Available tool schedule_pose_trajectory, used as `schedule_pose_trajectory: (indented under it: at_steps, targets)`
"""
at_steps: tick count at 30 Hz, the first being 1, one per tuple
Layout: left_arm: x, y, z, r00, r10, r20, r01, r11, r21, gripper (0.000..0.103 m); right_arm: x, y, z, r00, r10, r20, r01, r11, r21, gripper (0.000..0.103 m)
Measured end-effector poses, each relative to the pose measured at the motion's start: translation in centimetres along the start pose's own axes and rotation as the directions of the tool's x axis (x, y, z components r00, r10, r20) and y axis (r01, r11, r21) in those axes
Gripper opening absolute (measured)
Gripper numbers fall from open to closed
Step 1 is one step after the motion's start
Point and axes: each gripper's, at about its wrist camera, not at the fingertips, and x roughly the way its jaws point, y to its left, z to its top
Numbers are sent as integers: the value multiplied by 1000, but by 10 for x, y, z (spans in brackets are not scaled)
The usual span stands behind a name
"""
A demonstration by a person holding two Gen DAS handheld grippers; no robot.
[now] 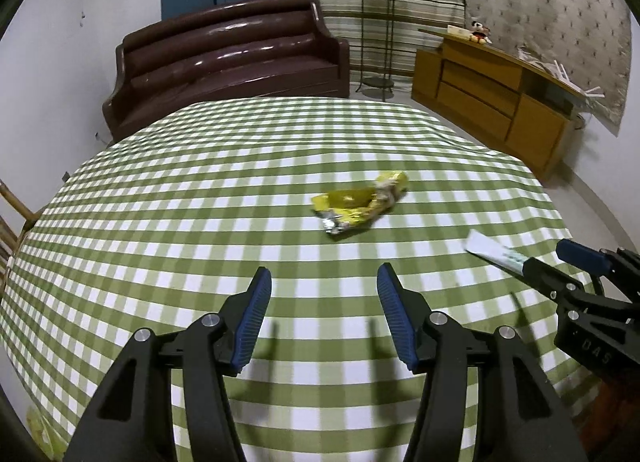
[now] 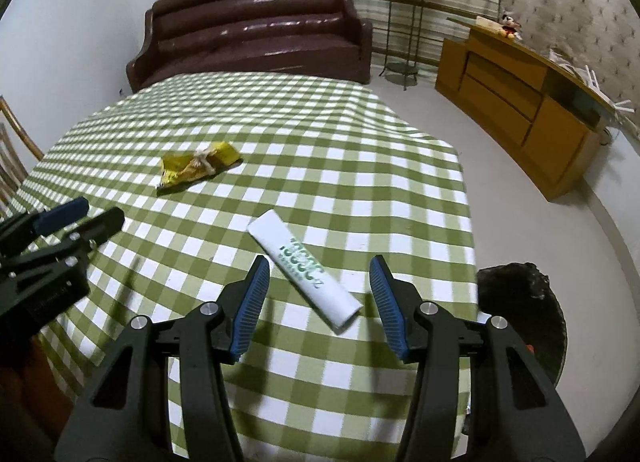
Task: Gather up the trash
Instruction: 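Grasp the white toothpaste tube with the right gripper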
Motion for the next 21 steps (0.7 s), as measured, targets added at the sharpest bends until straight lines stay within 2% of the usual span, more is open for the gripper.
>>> schedule_pose_trajectory:
  at_steps: [12, 17, 19, 21]
  targets:
    - [11, 12, 4, 1000, -18, -15, 18, 1000, -7, 58, 21, 8, 6, 997, 7, -72, -10, 999, -49, 49]
    - [14, 12, 5, 1000, -21, -17, 21, 1000, -4, 58, 21, 13, 8, 997, 25, -68, -29, 998, -62, 33]
    - [15, 13, 7, 1000, -24, -20, 24, 1000, -2, 59, 22, 14, 9, 998, 27, -65, -31, 998, -58, 21]
    - [17, 12, 8, 999, -27, -21, 27, 1000, 2, 59, 23, 13, 11, 998, 30, -63, -32, 998, -45, 18]
